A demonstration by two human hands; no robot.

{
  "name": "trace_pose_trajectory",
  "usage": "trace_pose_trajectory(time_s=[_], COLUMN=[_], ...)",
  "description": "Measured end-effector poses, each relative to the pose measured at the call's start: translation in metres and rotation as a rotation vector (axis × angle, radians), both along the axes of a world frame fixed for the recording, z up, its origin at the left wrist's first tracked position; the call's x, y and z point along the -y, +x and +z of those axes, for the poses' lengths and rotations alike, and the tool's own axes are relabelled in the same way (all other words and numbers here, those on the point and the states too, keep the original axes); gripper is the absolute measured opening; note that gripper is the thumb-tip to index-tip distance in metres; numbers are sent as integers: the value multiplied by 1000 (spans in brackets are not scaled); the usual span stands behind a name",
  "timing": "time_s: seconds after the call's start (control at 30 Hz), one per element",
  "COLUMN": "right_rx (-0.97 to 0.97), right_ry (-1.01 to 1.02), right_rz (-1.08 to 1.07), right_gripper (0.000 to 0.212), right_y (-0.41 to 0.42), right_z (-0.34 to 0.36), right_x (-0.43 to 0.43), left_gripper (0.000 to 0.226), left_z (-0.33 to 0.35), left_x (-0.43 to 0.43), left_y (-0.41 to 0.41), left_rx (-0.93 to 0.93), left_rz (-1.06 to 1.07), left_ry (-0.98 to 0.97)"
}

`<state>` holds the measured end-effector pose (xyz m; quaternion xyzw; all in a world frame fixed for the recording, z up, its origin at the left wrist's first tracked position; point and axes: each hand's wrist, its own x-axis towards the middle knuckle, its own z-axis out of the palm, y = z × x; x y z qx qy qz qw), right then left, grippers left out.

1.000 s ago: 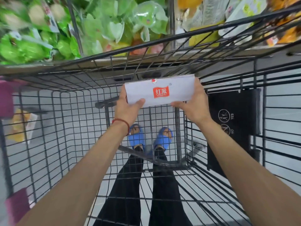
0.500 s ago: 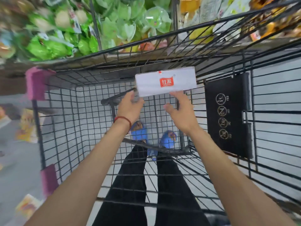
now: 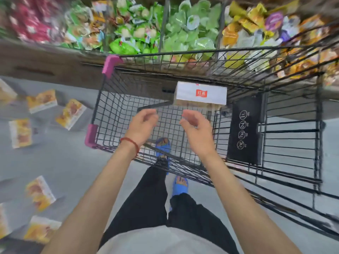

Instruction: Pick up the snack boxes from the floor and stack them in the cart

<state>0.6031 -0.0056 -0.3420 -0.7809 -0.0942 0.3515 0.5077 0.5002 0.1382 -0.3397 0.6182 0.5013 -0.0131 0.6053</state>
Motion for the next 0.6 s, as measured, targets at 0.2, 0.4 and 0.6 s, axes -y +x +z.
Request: trace_pose_trajectory(time_s=[0.2,0.4,0.6], right_rx=[-38,-118,-136], right_ry=[103,148,154], right_rz=[37,166,306], right_gripper=[19,16,18], right_y=[-43,-98,-161], right_z=[58,98,118], right_x=[20,-1,-44], left_gripper=[20,22,16], left_z=[73,121,137], left_x=[32,35,20], left_y=[-76,-154,-228], left_rx=[116,177,187], left_rz=[204,439,588], left_ry=[11,49,65])
